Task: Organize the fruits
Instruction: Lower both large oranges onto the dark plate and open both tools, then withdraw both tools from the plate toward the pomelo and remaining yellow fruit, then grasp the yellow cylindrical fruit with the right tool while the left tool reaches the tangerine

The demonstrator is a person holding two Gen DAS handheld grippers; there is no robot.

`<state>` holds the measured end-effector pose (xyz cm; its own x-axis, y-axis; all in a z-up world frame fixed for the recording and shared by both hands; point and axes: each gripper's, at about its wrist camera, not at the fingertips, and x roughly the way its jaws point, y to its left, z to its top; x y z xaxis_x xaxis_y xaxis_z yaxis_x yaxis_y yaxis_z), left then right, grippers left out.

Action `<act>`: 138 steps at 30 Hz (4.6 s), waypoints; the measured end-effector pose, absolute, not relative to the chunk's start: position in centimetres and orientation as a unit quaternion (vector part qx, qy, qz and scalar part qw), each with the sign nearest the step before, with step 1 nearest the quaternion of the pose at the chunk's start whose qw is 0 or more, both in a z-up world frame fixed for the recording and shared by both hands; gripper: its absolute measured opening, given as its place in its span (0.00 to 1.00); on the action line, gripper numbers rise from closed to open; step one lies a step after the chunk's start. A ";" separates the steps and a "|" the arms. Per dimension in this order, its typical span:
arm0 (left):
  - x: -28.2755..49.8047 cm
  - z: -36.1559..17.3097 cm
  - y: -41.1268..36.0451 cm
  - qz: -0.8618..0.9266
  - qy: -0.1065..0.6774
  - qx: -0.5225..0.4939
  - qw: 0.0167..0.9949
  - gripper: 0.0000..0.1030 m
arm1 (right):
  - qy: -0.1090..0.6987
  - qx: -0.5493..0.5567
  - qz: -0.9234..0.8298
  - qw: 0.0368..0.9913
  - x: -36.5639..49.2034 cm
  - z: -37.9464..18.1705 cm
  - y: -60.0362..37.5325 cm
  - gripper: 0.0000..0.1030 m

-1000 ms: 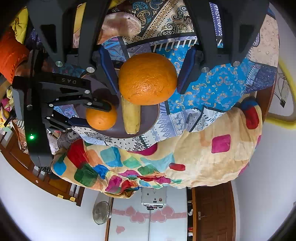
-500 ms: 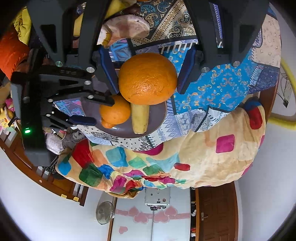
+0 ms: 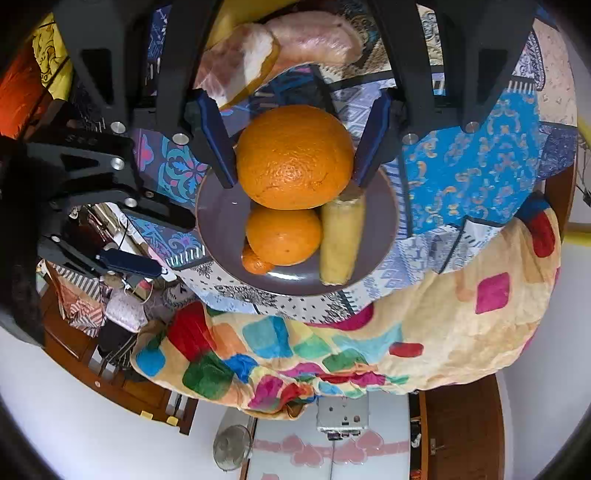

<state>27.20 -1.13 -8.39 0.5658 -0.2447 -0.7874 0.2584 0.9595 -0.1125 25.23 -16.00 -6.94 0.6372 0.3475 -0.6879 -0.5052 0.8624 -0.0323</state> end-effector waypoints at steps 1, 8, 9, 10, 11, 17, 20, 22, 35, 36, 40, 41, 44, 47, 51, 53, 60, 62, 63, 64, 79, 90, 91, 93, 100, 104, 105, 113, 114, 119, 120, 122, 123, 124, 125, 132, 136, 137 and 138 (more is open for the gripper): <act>27.4 -8.6 -1.4 -0.142 0.447 0.009 0.883 0.62 | 0.352 -0.109 0.237 0.899 25.2 -6.9 -16.2 0.65; 28.5 -9.9 -2.2 -0.134 0.448 0.022 0.884 0.62 | 0.352 -0.096 0.244 0.899 25.2 -7.4 -17.1 0.65; 28.5 -10.0 -2.2 -0.133 0.447 0.021 0.884 0.63 | 0.353 -0.095 0.245 0.898 25.0 -7.6 -17.2 0.65; 28.6 -10.0 -2.2 -0.133 0.448 0.023 0.884 0.63 | 0.355 -0.094 0.246 0.897 25.0 -7.7 -17.2 0.65; 28.6 -10.0 -2.2 -0.134 0.449 0.025 0.883 0.63 | 0.356 -0.094 0.247 0.896 24.9 -7.9 -17.2 0.65; 29.0 -9.7 -1.5 -0.131 0.470 0.000 0.873 0.64 | 0.359 -0.092 0.248 0.895 24.2 -8.0 -17.2 0.65; 28.3 -9.2 -1.0 -0.125 0.464 -0.005 0.877 0.65 | 0.356 -0.089 0.250 0.896 23.6 -7.5 -17.5 0.65; 27.5 -8.5 -0.8 -0.119 0.455 0.000 0.883 0.65 | 0.354 -0.089 0.251 0.897 23.1 -7.2 -17.5 0.65; 20.2 -5.5 2.4 -0.069 0.419 0.017 0.905 0.81 | 0.349 -0.080 0.260 0.897 18.0 -5.9 -17.8 0.65; 19.8 -5.7 2.9 -0.066 0.423 0.012 0.904 0.81 | 0.351 -0.081 0.261 0.896 17.6 -6.0 -17.8 0.65; 18.0 -7.2 4.5 -0.051 0.437 0.006 0.898 0.81 | 0.360 -0.079 0.267 0.890 16.1 -6.8 -17.8 0.65; 17.7 -7.7 4.8 -0.047 0.442 0.007 0.896 0.81 | 0.365 -0.079 0.267 0.888 15.7 -7.3 -17.8 0.66; 17.0 -9.2 5.7 -0.031 0.453 0.012 0.891 0.81 | 0.378 -0.083 0.270 0.882 14.6 -8.3 -17.6 0.66; 16.3 -10.4 6.7 -0.020 0.460 0.005 0.888 0.81 | 0.386 -0.086 0.269 0.878 13.6 -9.3 -17.4 0.66; 15.8 -11.5 7.9 -0.012 0.466 -0.007 0.885 0.81 | 0.394 -0.088 0.270 0.874 13.0 -10.4 -17.0 0.66; 15.7 -12.0 8.3 -0.009 0.468 -0.008 0.884 0.81 | 0.397 -0.100 0.263 0.873 13.2 -11.0 -16.5 0.66; 16.5 -13.2 8.5 -0.020 0.479 -0.012 0.878 0.81 | 0.419 -0.122 0.237 0.868 16.3 -12.3 -15.9 0.65; 16.5 -13.3 8.2 -0.024 0.477 -0.009 0.879 0.81 | 0.413 -0.122 0.224 0.874 17.2 -12.0 -16.1 0.65; 16.6 -13.3 8.1 -0.025 0.476 -0.007 0.879 0.81 | 0.407 -0.115 0.215 0.880 17.8 -11.8 -16.3 0.65; 16.6 -13.3 8.0 -0.025 0.476 -0.006 0.879 0.81 | 0.405 -0.102 0.209 0.884 18.2 -11.6 -16.6 0.65; 16.1 -12.4 3.8 -0.028 0.467 0.056 0.882 0.77 | 0.413 -0.086 0.245 0.873 14.8 -12.0 -17.0 0.65; 16.1 -12.7 -0.5 -0.065 0.474 0.052 0.876 0.77 | 0.414 -0.040 0.205 0.886 16.4 -11.6 -21.6 0.65; 15.8 -12.7 -1.0 -0.070 0.473 0.055 0.877 0.77 | 0.414 -0.039 0.201 0.887 16.6 -11.6 -21.8 0.65; 15.4 -12.7 -1.6 -0.080 0.475 0.056 0.874 0.77 | 0.414 -0.037 0.192 0.889 17.3 -11.6 -22.1 0.65; 13.8 -13.3 -3.9 -0.127 0.485 0.049 0.864 0.77 | 0.417 -0.035 0.193 0.888 19.6 -11.3 -20.8 0.65; 13.2 -13.5 -5.2 -0.137 0.479 0.052 0.865 0.77 | 0.406 -0.067 0.195 0.890 19.4 -10.7 -19.4 0.65; 13.1 -13.5 -5.4 -0.138 0.477 0.052 0.866 0.77 | 0.403 -0.070 0.196 0.891 19.2 -10.5 -19.3 0.65; 12.1 -11.8 -3.7 -0.116 0.440 0.034 0.890 0.77 | 0.404 -0.051 0.215 0.888 16.5 -9.2 -19.9 0.65; 11.8 -11.3 -3.1 -0.111 0.433 0.032 0.894 0.77 | 0.404 -0.050 0.219 0.887 16.1 -9.0 -19.8 0.65; 10.7 -10.0 0.5 -0.073 0.412 0.016 0.908 0.77 | 0.406 -0.044 0.242 0.880 14.5 -8.9 -18.5 0.65; 10.6 -9.9 1.3 -0.064 0.411 0.013 0.909 0.77 | 0.409 -0.044 0.246 0.878 14.2 -9.0 -18.1 0.65; 10.3 -10.0 2.7 -0.051 0.410 0.009 0.911 0.77 | 0.412 -0.048 0.248 0.875 14.0 -9.4 -17.5 0.65; 10.2 -10.2 3.5 -0.043 0.411 0.008 0.911 0.77 | 0.416 -0.049 0.248 0.874 14.0 -9.7 -17.1 0.65; 10.1 -10.4 3.9 -0.039 0.412 0.007 0.911 0.77 | 0.419 -0.049 0.248 0.872 14.0 -9.9 -16.9 0.65; 10.1 -10.7 4.5 -0.034 0.414 0.004 0.910 0.77 | 0.425 -0.047 0.248 0.869 14.1 -10.2 -16.6 0.65; 10.6 -13.6 6.3 -0.036 0.436 -0.016 0.899 0.77 | 0.455 -0.025 0.252 0.854 15.4 -11.7 -15.6 0.60; 11.1 -14.2 6.2 -0.046 0.436 -0.020 0.899 0.75 | 0.461 -0.026 0.246 0.852 15.6 -12.3 -15.4 0.49; 11.3 -14.3 6.2 -0.048 0.435 -0.023 0.899 0.73 | 0.460 -0.028 0.242 0.854 15.6 -12.3 -15.4 0.48; 11.4 -14.4 6.2 -0.050 0.434 -0.024 0.899 0.71 | 0.460 -0.026 0.243 0.854 15.7 -12.3 -15.4 0.48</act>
